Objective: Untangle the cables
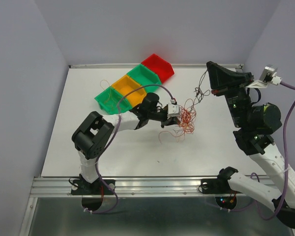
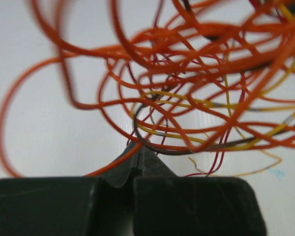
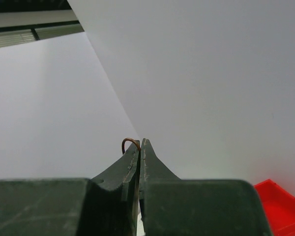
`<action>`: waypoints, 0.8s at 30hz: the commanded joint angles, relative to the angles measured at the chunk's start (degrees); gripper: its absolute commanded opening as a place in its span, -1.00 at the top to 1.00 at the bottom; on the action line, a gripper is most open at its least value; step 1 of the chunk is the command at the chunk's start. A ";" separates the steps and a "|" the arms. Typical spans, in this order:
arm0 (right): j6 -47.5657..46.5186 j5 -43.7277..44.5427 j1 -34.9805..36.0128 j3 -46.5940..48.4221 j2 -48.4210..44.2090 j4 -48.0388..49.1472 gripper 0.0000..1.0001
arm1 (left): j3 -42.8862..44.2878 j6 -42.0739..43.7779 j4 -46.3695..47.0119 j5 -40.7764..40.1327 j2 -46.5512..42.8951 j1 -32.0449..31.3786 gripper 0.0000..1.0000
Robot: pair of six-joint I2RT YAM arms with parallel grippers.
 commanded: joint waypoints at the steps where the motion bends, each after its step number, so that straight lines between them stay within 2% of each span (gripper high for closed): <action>1: -1.34 2.34 -0.27 6.14 0.37 2.97 0.99 | 1.42 -1.34 2.39 -0.75 -1.99 -0.13 0.94; 3: -1.16 1.98 -0.35 5.79 0.28 2.88 0.99 | -0.59 -2.31 4.84 -1.11 -3.66 0.48 0.76; 4: -1.08 2.33 -0.35 4.66 -0.06 2.70 0.99 | -1.39 -3.71 6.08 -1.11 -5.58 1.44 0.51; 8: -1.34 4.09 -0.35 2.80 -0.86 2.79 0.99 | -4.99 -6.78 10.64 -0.77 -9.90 4.86 -0.03; 12: -1.60 4.44 -0.35 2.89 -0.77 2.79 0.99 | -8.33 -11.71 17.15 -1.81 -13.95 8.30 -0.17; 16: -1.08 2.95 -0.27 3.50 0.02 2.79 0.99 | -12.46 -14.88 23.84 -2.61 -18.33 10.41 -0.39; 18: -0.55 2.42 -0.27 3.59 0.54 2.79 0.99 | -12.73 -14.18 24.37 0.63 -19.92 10.68 -0.45; 19: -0.46 2.25 -0.35 3.59 0.72 2.70 0.99 | -12.91 -13.14 24.37 4.04 -20.54 10.42 -0.60; 21: 0.24 1.98 -0.35 3.50 0.99 2.61 0.99 | -12.65 -12.07 24.11 7.05 -21.42 9.89 -0.72; 24: 1.38 0.32 -0.35 3.50 1.34 2.53 0.99 | -11.24 -8.30 20.09 8.56 -23.79 7.44 -0.73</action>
